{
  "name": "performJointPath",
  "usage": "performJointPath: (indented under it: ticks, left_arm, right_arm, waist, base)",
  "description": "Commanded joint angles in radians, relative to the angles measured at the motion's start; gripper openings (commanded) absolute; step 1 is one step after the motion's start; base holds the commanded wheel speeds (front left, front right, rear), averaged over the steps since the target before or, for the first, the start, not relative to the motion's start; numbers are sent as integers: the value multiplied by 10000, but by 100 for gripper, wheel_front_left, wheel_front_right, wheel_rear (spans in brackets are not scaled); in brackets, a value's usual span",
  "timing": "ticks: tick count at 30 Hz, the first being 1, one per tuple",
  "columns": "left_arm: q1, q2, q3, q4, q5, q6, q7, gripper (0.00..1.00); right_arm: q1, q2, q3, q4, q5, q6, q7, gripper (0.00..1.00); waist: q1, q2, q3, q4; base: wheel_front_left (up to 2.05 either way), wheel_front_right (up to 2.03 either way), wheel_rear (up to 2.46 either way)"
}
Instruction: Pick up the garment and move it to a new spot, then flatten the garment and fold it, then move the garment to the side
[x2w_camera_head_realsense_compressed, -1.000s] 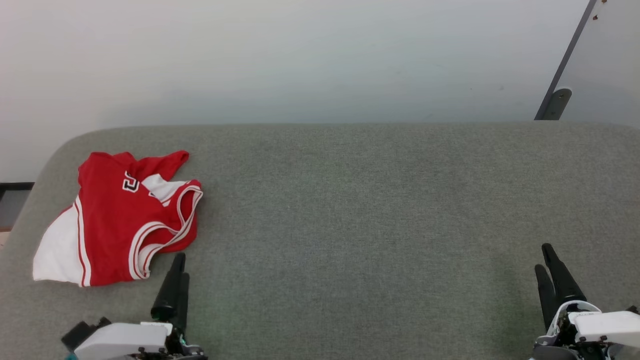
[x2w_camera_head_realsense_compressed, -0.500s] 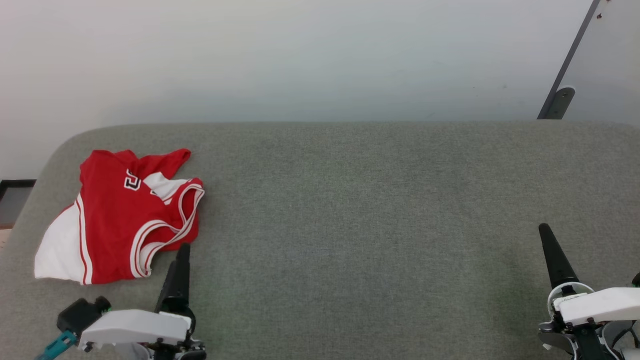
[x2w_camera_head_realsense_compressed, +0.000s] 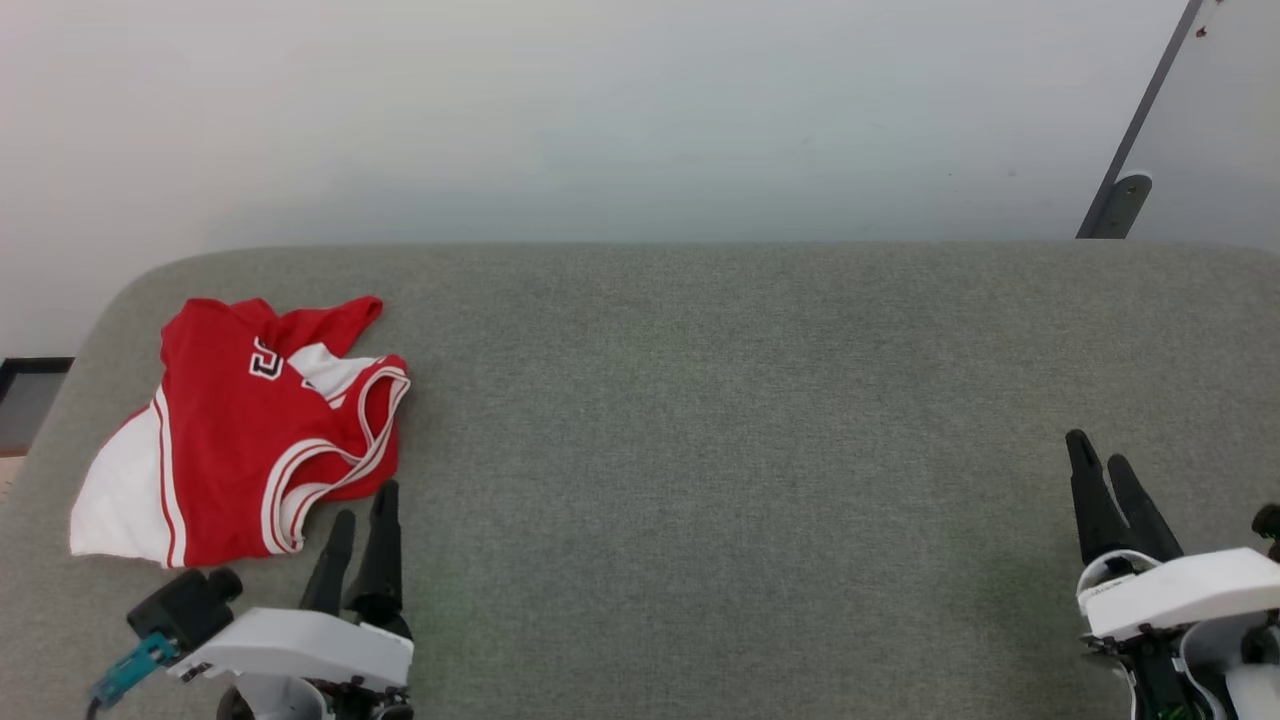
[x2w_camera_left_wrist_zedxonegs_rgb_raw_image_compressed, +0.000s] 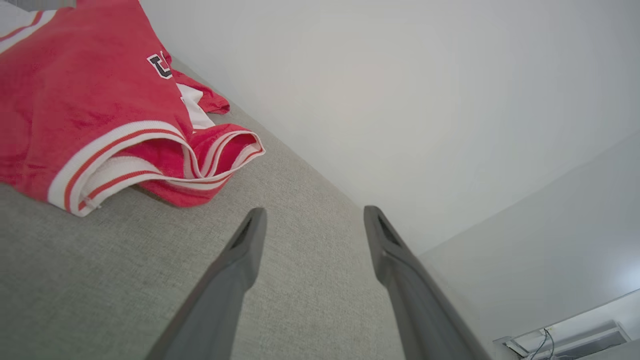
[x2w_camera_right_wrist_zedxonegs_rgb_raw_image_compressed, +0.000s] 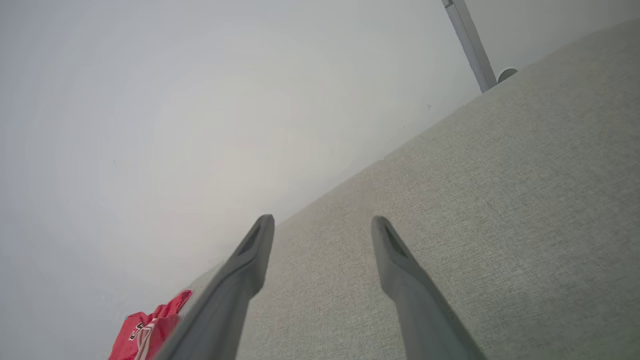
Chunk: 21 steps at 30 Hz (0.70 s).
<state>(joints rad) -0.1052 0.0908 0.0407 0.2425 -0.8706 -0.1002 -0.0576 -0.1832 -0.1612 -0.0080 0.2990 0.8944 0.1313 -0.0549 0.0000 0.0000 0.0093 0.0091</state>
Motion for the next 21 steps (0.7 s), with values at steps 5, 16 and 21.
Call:
performJointPath:
  ticks: [5,16,21]
  left_arm:
    - [-312,168,-182,-127,1067,120,-255,100]
    - [-350,324,-456,-233,2482,296,-595,100]
    - [-368,387,-541,-245,3030,342,-739,100]
  right_arm:
    - [-470,-176,148,27,-1276,-4,-282,100]
    - [-683,-332,343,243,-2802,-5,-625,100]
    - [-775,-399,387,340,-3377,-5,-762,100]
  waist:
    - [0,0,-5,3]
    - [0,0,-19,18]
    - [0,0,-29,21]
  base:
    - [0,0,0]
    - [0,0,0]
    - [0,0,0]
